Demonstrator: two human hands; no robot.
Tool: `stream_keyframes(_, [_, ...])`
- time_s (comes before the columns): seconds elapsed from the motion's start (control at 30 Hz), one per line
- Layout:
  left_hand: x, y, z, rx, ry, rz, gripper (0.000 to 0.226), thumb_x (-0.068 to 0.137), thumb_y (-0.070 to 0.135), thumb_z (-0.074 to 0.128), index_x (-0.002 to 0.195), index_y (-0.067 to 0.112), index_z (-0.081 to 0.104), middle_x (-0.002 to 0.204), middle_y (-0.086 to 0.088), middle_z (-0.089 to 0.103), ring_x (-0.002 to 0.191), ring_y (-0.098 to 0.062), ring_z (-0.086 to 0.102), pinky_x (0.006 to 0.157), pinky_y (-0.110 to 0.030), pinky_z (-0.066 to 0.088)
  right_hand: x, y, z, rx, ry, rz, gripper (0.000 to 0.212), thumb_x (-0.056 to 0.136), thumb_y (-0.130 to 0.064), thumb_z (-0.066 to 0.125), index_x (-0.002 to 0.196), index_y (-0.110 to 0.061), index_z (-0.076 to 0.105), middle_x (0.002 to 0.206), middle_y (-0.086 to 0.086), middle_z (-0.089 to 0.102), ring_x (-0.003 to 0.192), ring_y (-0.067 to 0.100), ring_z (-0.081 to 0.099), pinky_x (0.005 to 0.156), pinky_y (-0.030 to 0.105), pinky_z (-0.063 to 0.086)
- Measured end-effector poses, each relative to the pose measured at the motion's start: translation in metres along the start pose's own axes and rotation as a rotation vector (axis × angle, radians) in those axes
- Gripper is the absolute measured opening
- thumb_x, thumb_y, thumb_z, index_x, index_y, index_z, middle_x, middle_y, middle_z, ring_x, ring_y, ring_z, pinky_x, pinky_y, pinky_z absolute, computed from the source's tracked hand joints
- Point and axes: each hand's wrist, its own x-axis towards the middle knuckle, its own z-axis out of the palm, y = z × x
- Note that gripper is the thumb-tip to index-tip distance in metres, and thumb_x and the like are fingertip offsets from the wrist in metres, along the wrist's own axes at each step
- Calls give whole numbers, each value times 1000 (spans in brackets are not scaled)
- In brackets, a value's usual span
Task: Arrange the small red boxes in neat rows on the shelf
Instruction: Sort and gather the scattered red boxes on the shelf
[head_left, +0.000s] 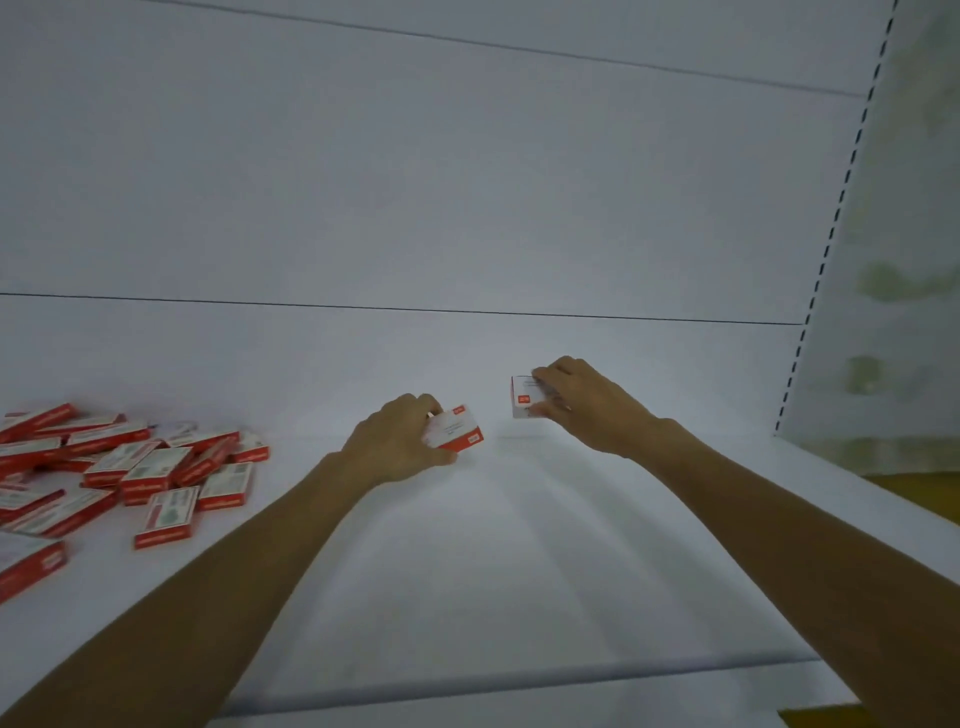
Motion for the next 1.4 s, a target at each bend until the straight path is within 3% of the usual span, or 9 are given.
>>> stream_keyframes(0.13, [2, 22, 20, 28, 41, 22, 52, 73, 42, 73, 115, 23, 49, 115, 2, 55, 92, -12, 47, 68, -25, 36, -11, 35, 1, 17, -15, 34, 38, 94, -31, 47, 125, -9, 47, 122, 9, 48, 113, 24, 43, 89, 38, 44])
stream_keyframes(0.4, [13, 33, 39, 5, 24, -47, 56, 75, 39, 71, 124, 23, 49, 118, -3, 50, 107, -21, 49, 85, -33, 40, -5, 56, 25, 84, -79, 28, 35, 93, -32, 48, 120, -9, 48, 117, 8, 48, 111, 23, 42, 86, 35, 42])
stream_keyframes(0.57, [21, 32, 49, -21, 73, -33, 50, 77, 32, 68, 123, 23, 51, 120, 0, 53, 107, -20, 51, 89, -32, 40, 1, 50, 50, 183, 30, 60, 41, 94, -29, 47, 128, -6, 43, 130, 9, 45, 119, 24, 39, 95, 35, 39])
stream_keyframes(0.7, [28, 31, 58, -51, 13, -20, 47, 79, 28, 65, 124, 20, 51, 123, -2, 51, 112, -21, 49, 95, -33, 41, 2, 55, 74, 71, -249, 124, 32, 94, -28, 45, 120, -11, 49, 125, 10, 50, 120, 29, 41, 95, 39, 38])
stream_keyframes(0.77, [30, 28, 64, -75, -28, -29, 45, 80, 29, 66, 122, 18, 53, 121, -7, 49, 111, -24, 49, 94, -33, 41, 0, 59, 79, 84, -326, 209, 39, 94, -30, 44, 131, -19, 43, 126, 11, 47, 120, 32, 39, 98, 43, 39])
stream_keyframes(0.87, [34, 26, 69, -116, -14, -51, 43, 79, 31, 68, 118, 19, 56, 116, -10, 47, 106, -24, 49, 89, -30, 41, 1, 63, 80, 147, -286, 284, 47, 91, -33, 49, 137, -30, 39, 126, 12, 46, 120, 32, 40, 100, 43, 40])
stream_keyframes(1.03, [44, 35, 79, -152, -20, -17, 51, 78, 35, 70, 123, 17, 53, 119, -9, 47, 107, -22, 48, 84, -23, 37, 0, 62, 81, 216, -273, 273, 51, 89, -38, 51, 137, -26, 40, 136, 5, 48, 125, 26, 42, 104, 41, 37])
stream_keyframes(1.2, [36, 22, 61, -23, -2, -48, 57, 77, 51, 64, 125, 26, 47, 126, -1, 46, 113, -19, 49, 90, -32, 40, 13, 48, 71, 127, -190, 266, 58, 89, -45, 50, 140, -23, 34, 142, 6, 41, 132, 29, 29, 104, 43, 29])
stream_keyframes(1.4, [-29, -51, -30, 167, 209, -198, 39, 83, 43, 58, 117, 24, 54, 119, -3, 52, 111, -22, 50, 92, -35, 41, 57, -52, 65, 248, 31, 11, 49, 89, -28, 49, 136, -16, 41, 134, 11, 48, 122, 30, 38, 98, 40, 33])
